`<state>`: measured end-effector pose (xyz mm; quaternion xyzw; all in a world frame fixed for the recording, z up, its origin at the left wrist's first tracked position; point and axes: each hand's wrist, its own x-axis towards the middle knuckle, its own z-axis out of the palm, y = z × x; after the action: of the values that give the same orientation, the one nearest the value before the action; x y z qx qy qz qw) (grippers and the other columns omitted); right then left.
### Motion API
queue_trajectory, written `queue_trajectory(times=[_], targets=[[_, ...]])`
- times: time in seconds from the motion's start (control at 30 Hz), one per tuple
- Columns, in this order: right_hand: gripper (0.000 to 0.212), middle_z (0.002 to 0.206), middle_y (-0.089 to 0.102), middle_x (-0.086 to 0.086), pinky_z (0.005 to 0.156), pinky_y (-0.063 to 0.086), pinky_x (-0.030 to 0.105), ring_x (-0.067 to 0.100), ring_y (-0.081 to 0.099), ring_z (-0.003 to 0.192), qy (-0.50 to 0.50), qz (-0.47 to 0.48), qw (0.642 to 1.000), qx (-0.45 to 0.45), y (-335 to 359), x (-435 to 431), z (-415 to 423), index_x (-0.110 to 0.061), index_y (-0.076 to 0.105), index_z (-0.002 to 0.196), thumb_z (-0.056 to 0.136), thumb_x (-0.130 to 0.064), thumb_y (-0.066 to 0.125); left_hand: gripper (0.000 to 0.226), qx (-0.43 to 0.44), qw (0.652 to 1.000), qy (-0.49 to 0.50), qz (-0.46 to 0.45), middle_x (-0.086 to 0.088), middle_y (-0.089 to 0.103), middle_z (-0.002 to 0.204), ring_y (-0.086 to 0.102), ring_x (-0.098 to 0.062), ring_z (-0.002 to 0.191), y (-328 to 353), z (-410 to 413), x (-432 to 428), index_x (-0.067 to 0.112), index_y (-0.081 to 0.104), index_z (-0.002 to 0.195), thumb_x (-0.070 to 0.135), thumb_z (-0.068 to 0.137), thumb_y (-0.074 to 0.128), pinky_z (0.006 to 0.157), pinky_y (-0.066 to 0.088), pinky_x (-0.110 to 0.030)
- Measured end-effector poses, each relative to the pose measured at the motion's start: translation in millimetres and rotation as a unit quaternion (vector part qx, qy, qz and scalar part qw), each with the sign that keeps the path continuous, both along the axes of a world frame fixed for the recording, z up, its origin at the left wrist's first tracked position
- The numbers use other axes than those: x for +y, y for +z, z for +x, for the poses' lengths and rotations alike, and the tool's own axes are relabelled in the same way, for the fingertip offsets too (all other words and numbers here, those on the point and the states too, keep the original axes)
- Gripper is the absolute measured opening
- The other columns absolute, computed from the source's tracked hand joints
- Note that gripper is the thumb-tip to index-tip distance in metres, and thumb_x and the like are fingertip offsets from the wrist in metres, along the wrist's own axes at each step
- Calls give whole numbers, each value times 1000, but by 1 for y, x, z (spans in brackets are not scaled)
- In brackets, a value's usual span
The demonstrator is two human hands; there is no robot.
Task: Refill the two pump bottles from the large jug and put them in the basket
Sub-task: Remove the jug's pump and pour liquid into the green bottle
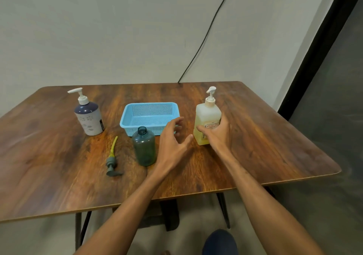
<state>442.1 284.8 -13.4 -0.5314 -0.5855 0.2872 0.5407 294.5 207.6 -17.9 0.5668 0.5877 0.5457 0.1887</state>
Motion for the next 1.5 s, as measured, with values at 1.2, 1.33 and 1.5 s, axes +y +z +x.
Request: queue_trajectory(times=[1.2,1.33,1.5], targets=[[28,93,70,-3,68,56,30,12,65,84,47,100,990,-90,65,-74,-28,-16,71,94,77,-34,85,87,-16,997,-78,18,7,56,140,57,-9,124,12,-7,-33,31,38,148,55,74,79,99,57,-42],[22,99,70,3,75,52,35,21,64,91,68,86,989,-99,65,-67,-33,-9,73,101,83,-20,80,86,-17,996,-81,19,8,56,139,58,-9,123,12,-8,-32,30,39,149,56,75,77,99,57,-41],[23,118,61,6,82,48,29,15,57,99,171,48,979,-99,72,-65,-24,-6,66,116,94,-13,68,88,-22,996,-83,12,5,54,143,57,-13,126,10,-9,-29,28,35,152,47,78,80,100,56,-45]])
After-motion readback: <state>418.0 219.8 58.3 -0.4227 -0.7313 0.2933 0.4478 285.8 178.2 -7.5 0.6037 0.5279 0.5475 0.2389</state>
